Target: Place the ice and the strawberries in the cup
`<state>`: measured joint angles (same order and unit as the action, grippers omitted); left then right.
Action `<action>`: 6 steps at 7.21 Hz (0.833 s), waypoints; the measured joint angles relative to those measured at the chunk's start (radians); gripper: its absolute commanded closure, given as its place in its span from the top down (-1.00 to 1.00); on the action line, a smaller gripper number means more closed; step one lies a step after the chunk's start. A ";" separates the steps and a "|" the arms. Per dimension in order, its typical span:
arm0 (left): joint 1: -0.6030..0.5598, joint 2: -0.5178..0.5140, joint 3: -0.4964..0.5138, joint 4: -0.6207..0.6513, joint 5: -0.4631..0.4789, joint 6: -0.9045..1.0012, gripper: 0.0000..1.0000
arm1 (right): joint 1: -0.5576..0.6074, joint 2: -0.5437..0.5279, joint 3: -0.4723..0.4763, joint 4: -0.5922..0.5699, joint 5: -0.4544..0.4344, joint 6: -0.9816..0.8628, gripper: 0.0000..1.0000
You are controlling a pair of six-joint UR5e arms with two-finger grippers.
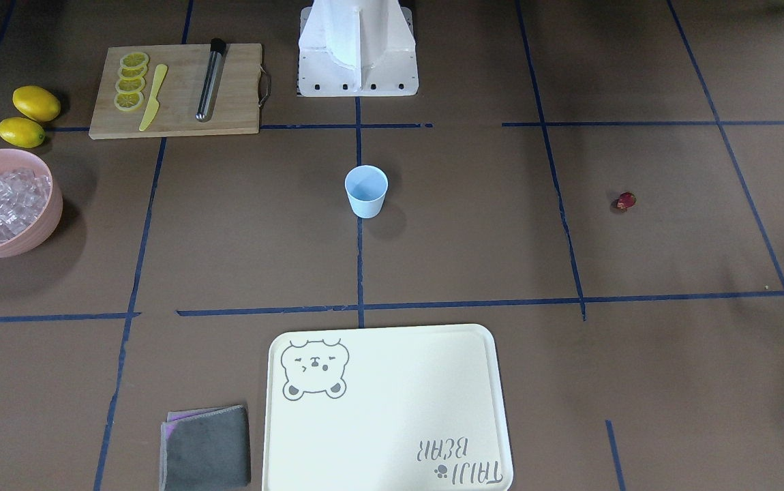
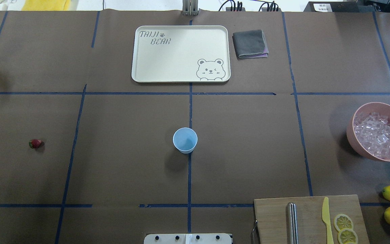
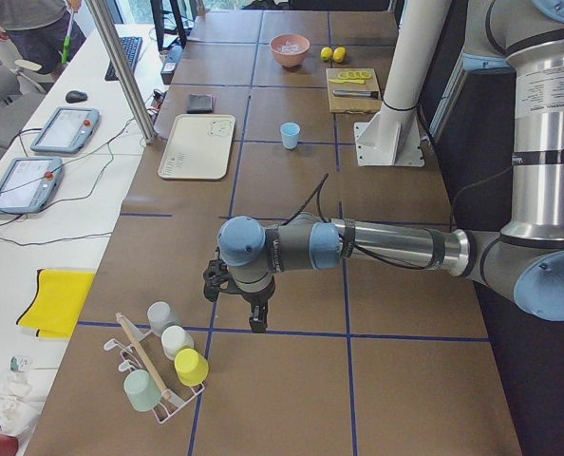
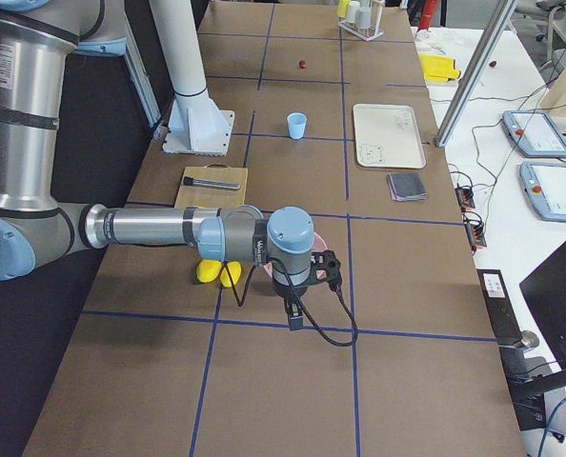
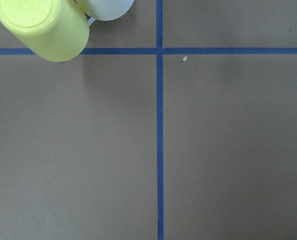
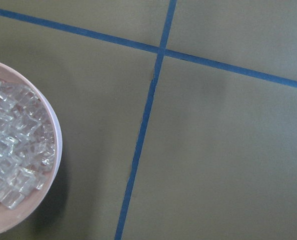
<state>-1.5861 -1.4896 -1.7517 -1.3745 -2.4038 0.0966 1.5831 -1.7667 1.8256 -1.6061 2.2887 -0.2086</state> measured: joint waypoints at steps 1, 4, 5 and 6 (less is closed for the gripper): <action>0.001 0.000 -0.001 -0.001 0.000 0.000 1.00 | 0.000 0.001 0.004 0.000 0.001 0.000 1.00; 0.001 0.000 0.003 -0.003 -0.001 0.001 1.00 | 0.000 0.003 0.050 0.000 0.004 -0.001 1.00; 0.002 0.000 0.004 -0.003 -0.001 0.002 1.00 | 0.000 0.003 0.082 0.000 0.005 0.000 1.00; 0.001 0.000 0.005 -0.003 -0.002 0.002 1.00 | 0.000 0.004 0.108 -0.001 0.008 0.003 1.00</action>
<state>-1.5846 -1.4895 -1.7468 -1.3775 -2.4053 0.0982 1.5831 -1.7627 1.9341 -1.6070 2.2967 -0.2057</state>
